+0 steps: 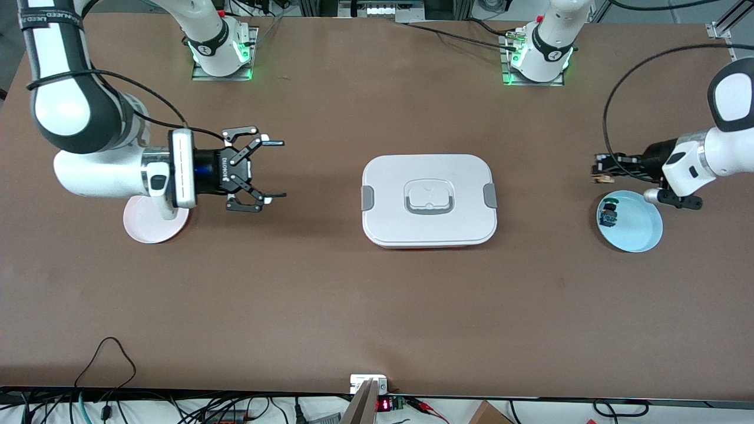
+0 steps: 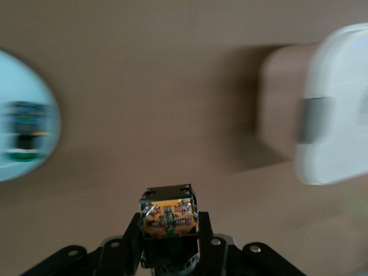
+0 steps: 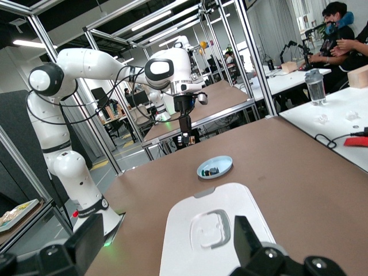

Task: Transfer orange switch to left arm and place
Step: 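Carry the switch with the left gripper while the right gripper withdraws, then lower the switch onto the blue plate and open the left gripper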

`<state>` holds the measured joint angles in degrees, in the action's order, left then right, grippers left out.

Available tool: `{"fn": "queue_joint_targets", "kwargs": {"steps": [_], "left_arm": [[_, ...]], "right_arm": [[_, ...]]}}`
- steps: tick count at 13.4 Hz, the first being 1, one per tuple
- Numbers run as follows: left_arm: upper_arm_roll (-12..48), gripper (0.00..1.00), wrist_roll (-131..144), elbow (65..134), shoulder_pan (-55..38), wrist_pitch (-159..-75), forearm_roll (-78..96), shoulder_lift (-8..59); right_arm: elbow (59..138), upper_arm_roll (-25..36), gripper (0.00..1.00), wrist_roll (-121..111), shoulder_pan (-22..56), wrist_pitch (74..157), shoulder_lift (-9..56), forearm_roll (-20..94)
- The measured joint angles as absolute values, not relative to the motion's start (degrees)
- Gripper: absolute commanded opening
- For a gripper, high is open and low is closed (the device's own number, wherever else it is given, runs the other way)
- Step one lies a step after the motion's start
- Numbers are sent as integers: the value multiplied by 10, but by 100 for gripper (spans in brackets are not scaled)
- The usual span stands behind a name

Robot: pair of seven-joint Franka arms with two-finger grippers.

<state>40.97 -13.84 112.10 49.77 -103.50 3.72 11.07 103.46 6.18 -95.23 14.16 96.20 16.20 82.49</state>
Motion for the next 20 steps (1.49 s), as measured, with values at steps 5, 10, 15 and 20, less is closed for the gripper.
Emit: {"fn": "queue_joint_targets", "kwargs": {"steps": [5, 10, 15, 20], "left_arm": [[403, 0, -123, 1119, 555, -1152, -230, 236], [396, 0, -45, 1082, 560, -1172, -373, 334], [397, 0, -25, 1023, 538, -1174, -386, 399], [395, 3, -3, 1021, 513, -1173, -399, 425]], "right_arm": [[1034, 123, 100, -845, 136, 949, 145, 661], [1027, 132, 100, -570, 140, 1008, 114, 456], [1014, 127, 100, -309, 162, 1013, 101, 246], [1012, 120, 100, -122, 169, 960, 101, 76]]}}
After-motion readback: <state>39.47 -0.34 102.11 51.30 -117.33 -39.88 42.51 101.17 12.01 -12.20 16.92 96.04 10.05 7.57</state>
